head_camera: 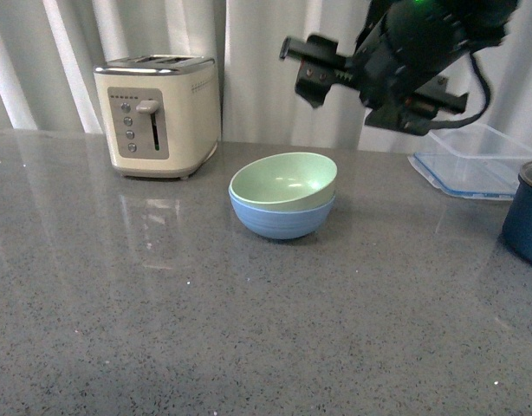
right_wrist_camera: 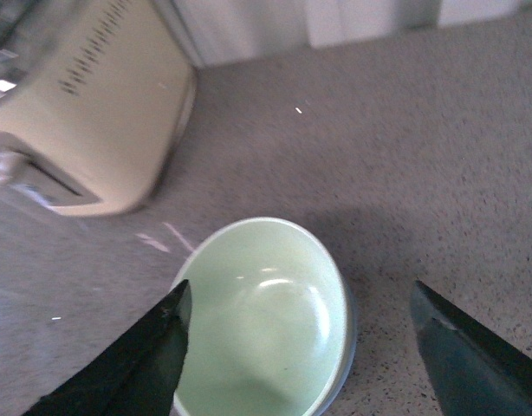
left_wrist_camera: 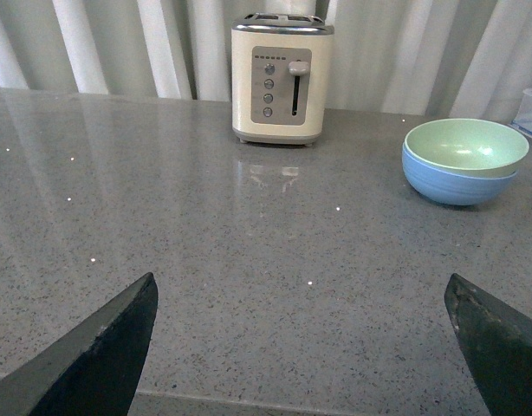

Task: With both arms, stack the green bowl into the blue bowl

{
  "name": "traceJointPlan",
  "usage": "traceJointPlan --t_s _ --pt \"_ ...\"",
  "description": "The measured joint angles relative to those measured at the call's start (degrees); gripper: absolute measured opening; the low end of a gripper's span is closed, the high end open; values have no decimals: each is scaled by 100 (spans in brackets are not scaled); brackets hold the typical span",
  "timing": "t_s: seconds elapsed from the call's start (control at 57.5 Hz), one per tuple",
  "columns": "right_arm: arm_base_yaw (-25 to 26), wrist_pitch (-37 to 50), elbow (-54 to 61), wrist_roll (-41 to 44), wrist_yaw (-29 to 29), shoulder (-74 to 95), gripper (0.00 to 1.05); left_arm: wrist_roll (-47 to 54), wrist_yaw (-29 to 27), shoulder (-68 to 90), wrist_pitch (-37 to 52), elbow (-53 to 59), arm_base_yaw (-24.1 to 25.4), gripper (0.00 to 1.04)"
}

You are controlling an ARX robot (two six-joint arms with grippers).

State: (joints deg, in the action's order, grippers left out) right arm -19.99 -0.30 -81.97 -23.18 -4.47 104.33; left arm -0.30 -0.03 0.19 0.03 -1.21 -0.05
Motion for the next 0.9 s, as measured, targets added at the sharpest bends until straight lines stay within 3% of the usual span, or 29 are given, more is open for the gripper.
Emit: traceJointPlan --t_s 0.122,0.209,0.261,0.383,0.47,0.661,0.904 --pt "199 1005 1482 131 566 -1377 95 0 0 0 0 0 0 98" --pt "295 2704 2809 1049 -743 -2212 82 2 -4 0 0 0 0 98" --pt "409 3388 3421 1521 -994 -2503 73 0 2 0 0 0 0 98" --pt "686 4009 4527 2020 -903 -2868 54 0 2 0 0 0 0 98" --pt "855 4234 5300 2201 -658 -3230 34 2 2 0 0 0 0 98" --pt "1145 4454 6194 2288 -378 -3978 0 2 2 0 0 0 0 98" --pt "1405 4459 6926 2302 -138 -4695 1 0 2 0 0 0 0 98"
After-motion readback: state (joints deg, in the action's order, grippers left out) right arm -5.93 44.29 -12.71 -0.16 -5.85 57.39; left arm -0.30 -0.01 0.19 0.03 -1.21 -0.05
